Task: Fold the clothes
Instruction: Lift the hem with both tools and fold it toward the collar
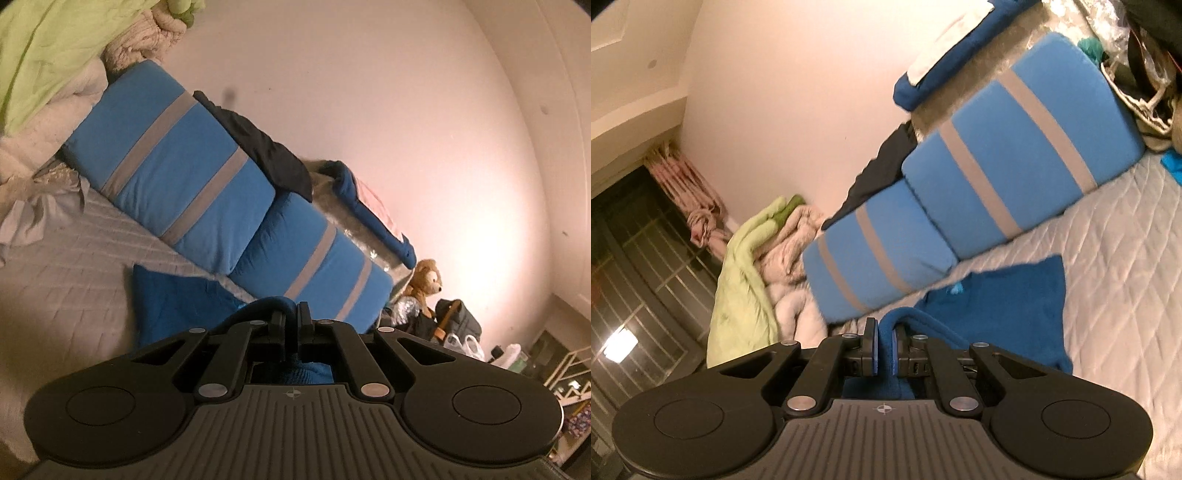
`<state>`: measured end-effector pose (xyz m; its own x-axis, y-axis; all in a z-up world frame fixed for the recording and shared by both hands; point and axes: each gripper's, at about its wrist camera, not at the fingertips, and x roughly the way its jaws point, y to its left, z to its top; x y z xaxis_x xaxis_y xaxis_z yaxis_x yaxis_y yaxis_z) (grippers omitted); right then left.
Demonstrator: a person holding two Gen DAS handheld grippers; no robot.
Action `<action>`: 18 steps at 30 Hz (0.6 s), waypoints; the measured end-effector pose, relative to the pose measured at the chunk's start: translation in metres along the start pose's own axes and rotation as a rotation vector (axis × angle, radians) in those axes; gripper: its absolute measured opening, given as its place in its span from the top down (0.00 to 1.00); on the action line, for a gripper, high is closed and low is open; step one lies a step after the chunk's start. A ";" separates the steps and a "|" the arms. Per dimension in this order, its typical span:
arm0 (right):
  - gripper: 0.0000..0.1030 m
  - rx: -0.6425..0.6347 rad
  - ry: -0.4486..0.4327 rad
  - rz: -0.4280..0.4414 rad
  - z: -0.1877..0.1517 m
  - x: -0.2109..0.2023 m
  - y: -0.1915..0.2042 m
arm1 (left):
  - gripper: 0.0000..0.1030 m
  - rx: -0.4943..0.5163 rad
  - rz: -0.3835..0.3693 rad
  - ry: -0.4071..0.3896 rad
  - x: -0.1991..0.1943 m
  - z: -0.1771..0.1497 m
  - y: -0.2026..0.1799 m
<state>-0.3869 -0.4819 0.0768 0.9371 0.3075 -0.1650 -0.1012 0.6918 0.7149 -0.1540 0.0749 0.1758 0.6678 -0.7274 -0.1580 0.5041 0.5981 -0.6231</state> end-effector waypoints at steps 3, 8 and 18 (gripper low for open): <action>0.91 -0.005 -0.018 0.000 0.009 0.012 -0.004 | 0.95 0.010 0.015 -0.006 0.012 0.011 0.000; 0.91 -0.023 -0.028 -0.009 0.021 0.034 -0.009 | 0.95 0.018 0.046 0.011 0.036 0.027 0.007; 0.91 -0.033 -0.007 -0.050 0.045 0.084 -0.030 | 0.95 0.045 0.137 0.099 0.103 0.052 0.028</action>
<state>-0.2896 -0.5065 0.0717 0.9437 0.2674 -0.1946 -0.0653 0.7276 0.6829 -0.0426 0.0346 0.1816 0.6761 -0.6659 -0.3152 0.4371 0.7070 -0.5560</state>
